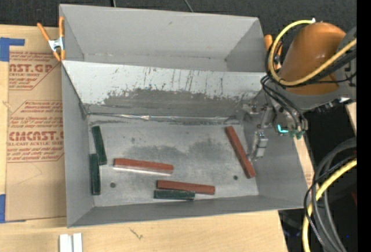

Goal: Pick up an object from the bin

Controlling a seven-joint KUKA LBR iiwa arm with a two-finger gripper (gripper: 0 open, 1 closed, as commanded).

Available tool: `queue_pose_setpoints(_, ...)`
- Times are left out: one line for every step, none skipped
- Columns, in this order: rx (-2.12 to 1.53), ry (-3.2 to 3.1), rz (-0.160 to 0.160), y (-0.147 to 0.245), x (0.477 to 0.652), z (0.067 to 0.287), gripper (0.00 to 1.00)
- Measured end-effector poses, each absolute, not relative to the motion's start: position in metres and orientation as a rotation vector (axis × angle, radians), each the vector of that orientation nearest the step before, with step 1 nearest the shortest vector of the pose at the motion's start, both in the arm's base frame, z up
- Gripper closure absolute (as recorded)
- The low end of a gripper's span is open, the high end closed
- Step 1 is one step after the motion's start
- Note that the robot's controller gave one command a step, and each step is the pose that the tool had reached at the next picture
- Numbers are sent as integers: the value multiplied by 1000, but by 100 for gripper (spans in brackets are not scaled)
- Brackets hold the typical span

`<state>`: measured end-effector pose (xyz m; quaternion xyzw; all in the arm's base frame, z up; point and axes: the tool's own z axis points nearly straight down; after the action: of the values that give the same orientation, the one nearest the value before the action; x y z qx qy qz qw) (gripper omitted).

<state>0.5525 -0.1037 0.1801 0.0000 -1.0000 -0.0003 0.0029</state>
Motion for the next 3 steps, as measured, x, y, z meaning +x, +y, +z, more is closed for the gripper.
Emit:
queue_pose_setpoints(1, -3143, 1, -103, 554, 184, 0)
queue_pose_setpoints(-61, -3153, 4, -79, 531, 150, 0)
queue_pose_setpoints(83, -3144, -1, -74, 539, 95, 0)
